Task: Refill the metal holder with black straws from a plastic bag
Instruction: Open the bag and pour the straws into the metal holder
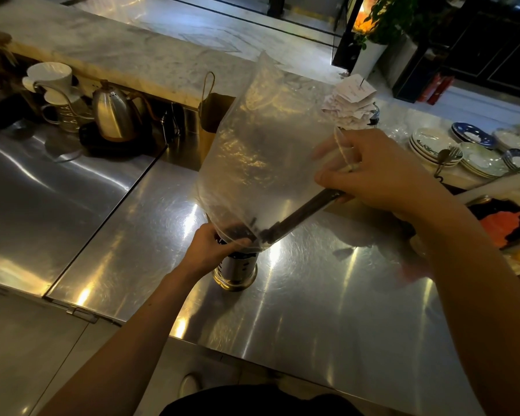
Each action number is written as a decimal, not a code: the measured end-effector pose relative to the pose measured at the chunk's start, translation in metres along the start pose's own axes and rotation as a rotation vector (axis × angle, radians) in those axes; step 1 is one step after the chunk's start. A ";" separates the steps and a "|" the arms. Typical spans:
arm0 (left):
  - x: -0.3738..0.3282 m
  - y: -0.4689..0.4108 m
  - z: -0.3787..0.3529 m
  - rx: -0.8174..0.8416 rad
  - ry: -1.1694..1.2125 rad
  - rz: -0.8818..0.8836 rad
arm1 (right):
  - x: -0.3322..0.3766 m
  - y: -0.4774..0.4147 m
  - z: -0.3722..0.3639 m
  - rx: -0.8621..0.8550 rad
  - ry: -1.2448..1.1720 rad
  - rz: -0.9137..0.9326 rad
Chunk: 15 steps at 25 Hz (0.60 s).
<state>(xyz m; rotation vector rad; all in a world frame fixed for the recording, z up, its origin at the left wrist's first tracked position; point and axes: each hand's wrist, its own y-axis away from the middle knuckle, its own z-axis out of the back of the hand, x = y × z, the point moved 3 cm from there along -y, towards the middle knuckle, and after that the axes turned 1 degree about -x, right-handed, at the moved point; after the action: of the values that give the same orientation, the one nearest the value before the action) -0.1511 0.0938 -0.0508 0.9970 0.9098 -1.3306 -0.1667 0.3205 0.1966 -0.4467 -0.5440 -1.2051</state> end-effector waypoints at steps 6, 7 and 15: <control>0.008 -0.002 0.002 -0.029 0.025 0.002 | -0.002 -0.006 -0.003 -0.003 -0.037 0.025; 0.007 -0.002 0.002 -0.035 0.037 -0.002 | -0.001 -0.006 -0.003 0.002 -0.054 0.031; 0.004 0.001 0.004 -0.046 0.126 -0.011 | 0.007 -0.013 -0.004 0.004 -0.041 0.082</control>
<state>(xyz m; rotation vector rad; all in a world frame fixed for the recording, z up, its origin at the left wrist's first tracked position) -0.1502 0.0892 -0.0532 1.0506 1.0375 -1.2620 -0.1772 0.3089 0.1978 -0.4868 -0.5579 -1.1183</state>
